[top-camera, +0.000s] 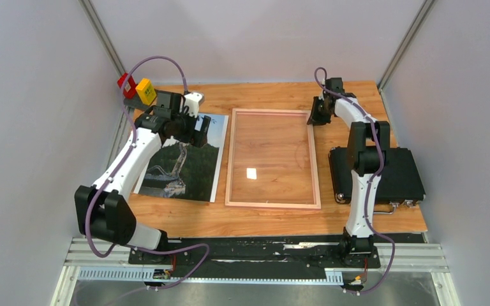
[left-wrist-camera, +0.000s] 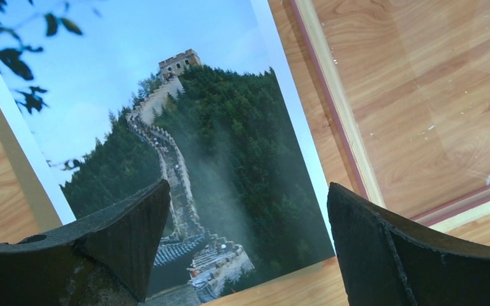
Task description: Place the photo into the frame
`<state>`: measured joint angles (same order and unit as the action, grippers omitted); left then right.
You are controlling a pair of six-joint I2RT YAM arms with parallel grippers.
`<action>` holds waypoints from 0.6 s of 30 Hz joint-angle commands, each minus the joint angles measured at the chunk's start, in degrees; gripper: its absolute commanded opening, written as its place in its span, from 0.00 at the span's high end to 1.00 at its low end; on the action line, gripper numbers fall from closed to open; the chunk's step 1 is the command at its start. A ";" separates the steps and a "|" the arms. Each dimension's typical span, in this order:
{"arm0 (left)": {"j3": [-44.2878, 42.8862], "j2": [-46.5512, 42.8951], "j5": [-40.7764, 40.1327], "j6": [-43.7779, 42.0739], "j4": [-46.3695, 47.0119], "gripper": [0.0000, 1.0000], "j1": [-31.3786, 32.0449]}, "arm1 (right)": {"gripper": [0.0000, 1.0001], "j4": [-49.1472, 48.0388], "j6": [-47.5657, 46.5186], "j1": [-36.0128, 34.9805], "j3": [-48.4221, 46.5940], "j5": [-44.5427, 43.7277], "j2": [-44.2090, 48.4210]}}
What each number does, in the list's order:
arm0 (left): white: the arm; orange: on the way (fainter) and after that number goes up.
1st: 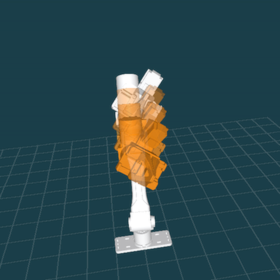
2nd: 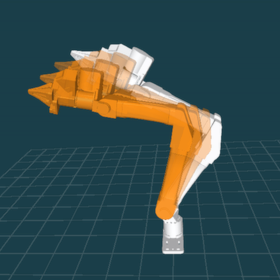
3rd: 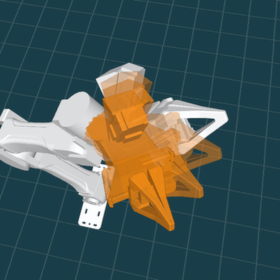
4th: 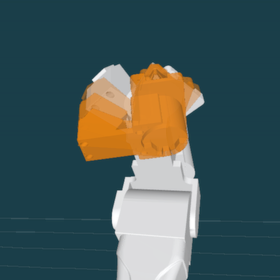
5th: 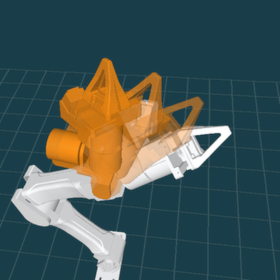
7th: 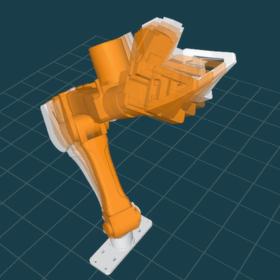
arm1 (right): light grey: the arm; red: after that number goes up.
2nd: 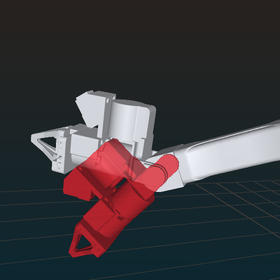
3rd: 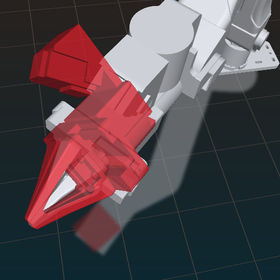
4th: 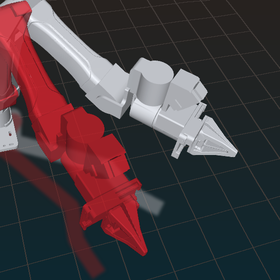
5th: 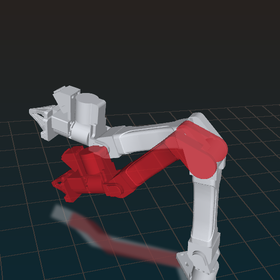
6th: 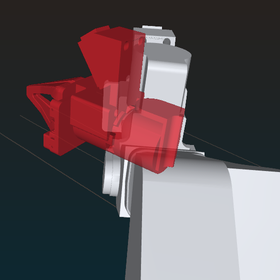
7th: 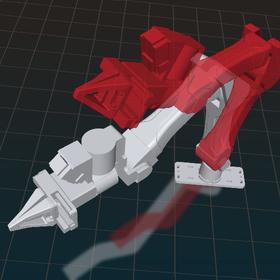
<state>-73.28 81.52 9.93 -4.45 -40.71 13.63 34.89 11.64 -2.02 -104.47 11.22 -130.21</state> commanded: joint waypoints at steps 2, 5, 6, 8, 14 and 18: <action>0.32 1.82 -1.05 -1.06 2.65 0.00 -1.23 | 1.00 -2.06 5.30 1.26 -3.22 1.36 -2.40; 0.28 2.92 -0.87 -1.24 2.58 0.00 -2.36 | 1.00 -2.20 5.50 1.41 -4.77 1.45 -3.48; 0.25 3.11 -0.59 -1.30 2.62 0.00 -2.99 | 1.00 -2.08 5.17 1.41 -5.50 1.51 -3.92; 0.04 3.65 -0.27 -1.61 2.38 0.00 -3.99 | 1.00 -2.11 4.41 1.41 -6.55 1.49 -4.60; -0.41 5.30 0.30 -2.77 2.07 0.00 -7.06 | 0.91 -2.02 1.56 3.69 -8.02 1.27 -5.67; -0.97 7.29 0.45 -3.67 1.43 0.00 -9.46 | 0.60 -2.02 -0.52 3.61 -7.69 1.38 -4.27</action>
<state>-73.01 87.05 9.96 -6.07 -39.97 6.31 34.59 12.91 0.99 -110.54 13.02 -134.39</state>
